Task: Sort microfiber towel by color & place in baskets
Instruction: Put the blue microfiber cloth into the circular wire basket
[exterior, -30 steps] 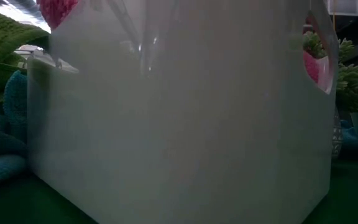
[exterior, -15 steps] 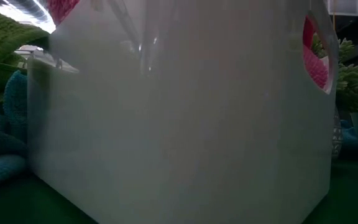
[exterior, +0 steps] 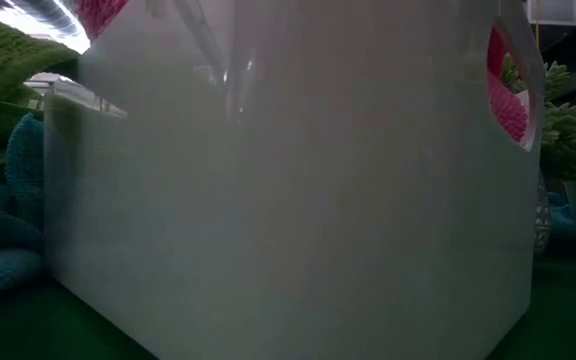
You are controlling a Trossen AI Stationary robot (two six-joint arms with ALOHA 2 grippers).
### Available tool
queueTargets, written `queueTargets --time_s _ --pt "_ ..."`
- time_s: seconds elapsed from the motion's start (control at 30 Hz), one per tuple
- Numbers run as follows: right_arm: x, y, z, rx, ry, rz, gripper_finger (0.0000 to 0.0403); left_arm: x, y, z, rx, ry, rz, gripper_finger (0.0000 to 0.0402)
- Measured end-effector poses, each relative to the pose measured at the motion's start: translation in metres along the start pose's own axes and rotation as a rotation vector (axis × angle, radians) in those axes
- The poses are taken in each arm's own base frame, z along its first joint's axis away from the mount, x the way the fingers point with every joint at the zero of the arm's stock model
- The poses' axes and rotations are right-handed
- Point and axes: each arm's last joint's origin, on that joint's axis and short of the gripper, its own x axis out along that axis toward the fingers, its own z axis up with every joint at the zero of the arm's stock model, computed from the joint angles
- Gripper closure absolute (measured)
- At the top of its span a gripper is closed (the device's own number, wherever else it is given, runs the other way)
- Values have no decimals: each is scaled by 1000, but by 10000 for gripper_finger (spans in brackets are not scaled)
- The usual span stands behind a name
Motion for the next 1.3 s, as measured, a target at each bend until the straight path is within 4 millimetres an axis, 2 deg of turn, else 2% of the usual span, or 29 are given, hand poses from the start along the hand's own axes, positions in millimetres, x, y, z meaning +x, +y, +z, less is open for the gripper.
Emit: queueTargets --time_s 0.2,0.3,0.5,0.8,1.0,1.3 --pt "31 -31 13 -88 180 1 207 -53 20 -21 -67 -158 97 263" --pt "46 -44 12 -127 273 38 207 -59 23 -34 -116 -209 126 263" --pt "71 -71 6 -154 413 93 207 -43 21 -69 -193 -279 105 263" --pt "104 -110 -17 -40 557 10 207 -3 16 -110 -290 -424 21 263" --pt "120 -114 -34 -5 586 36 207 14 12 -117 -314 -486 -3 263" --pt "141 -112 -53 -24 529 39 207 25 8 -117 -332 -529 -17 263"
